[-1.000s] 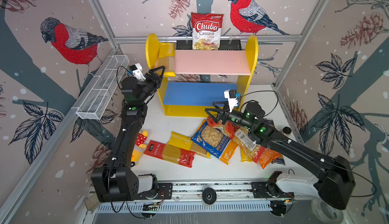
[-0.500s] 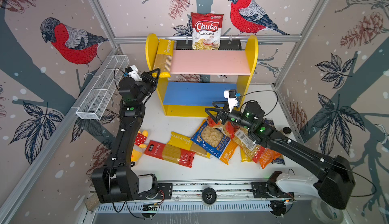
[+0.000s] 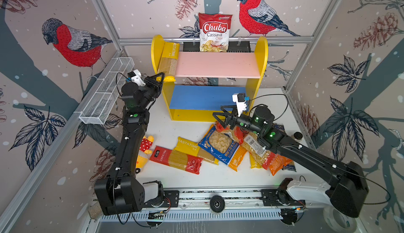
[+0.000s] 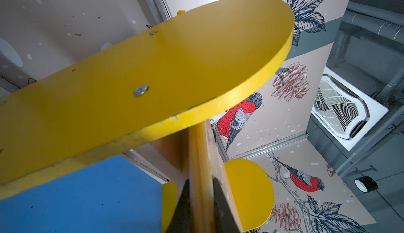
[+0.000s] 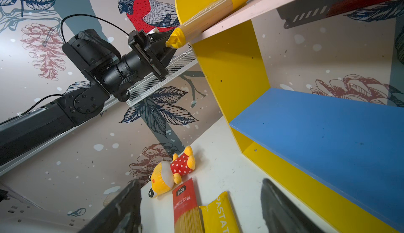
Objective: Arrange pasta packages on shelves
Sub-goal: Place the pasta bag on the shelf.
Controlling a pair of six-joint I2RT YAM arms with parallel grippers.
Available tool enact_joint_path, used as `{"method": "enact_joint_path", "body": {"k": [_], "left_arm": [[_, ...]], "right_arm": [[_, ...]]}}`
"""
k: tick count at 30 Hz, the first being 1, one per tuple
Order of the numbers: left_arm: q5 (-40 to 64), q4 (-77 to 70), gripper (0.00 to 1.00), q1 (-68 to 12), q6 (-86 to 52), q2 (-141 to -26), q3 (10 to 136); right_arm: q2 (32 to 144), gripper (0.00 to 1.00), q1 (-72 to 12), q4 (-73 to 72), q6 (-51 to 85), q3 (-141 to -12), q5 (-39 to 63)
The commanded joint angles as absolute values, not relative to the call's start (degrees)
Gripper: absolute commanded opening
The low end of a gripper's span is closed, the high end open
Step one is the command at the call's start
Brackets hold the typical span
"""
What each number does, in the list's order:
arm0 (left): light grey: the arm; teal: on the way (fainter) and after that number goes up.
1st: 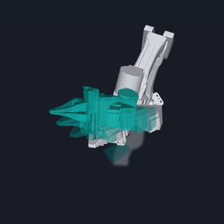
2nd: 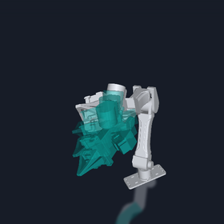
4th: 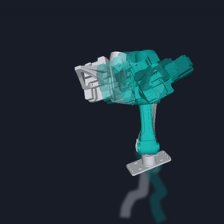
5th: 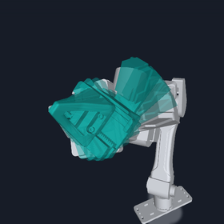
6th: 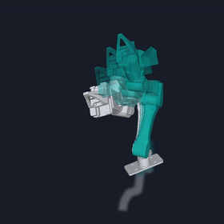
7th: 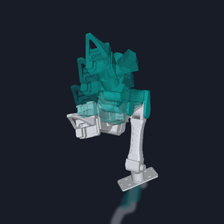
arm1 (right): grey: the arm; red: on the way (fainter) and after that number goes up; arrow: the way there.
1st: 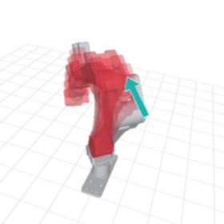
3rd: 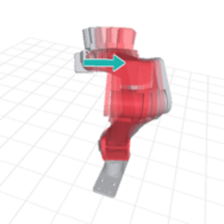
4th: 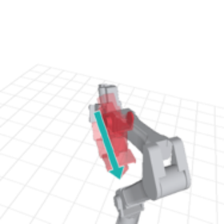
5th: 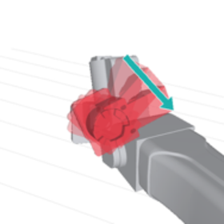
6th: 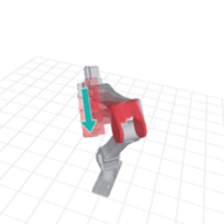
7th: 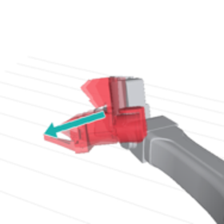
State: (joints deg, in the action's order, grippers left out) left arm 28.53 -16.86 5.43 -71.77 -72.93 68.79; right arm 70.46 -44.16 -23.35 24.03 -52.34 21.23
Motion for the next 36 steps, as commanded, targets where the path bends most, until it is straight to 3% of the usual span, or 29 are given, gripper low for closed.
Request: {"method": "enact_joint_path", "body": {"k": [1,8,20,36], "left_arm": [[27.12,-21.43,0.0,5.71,-71.1,-72.21,68.65],[26.72,-22.11,0.0,5.71,-72.15,-71.89,68.39],[29.76,-31.43,0.0,5.36,-85.62,-68.1,60.76],[25.47,-24.61,0.01,5.36,-78.4,-74.42,68.73]], "right_arm": [[70.62,0.85,-44.2,-24.29,24.09,-52.55,21.09],[71.13,0.85,-44.2,-24.53,24.32,-52.6,21.35],[71.54,0.85,-44.21,-24.93,24.68,-52.58,21.53],[71.23,0.85,-44.26,-24.27,24.17,-52.47,21.18]]}}
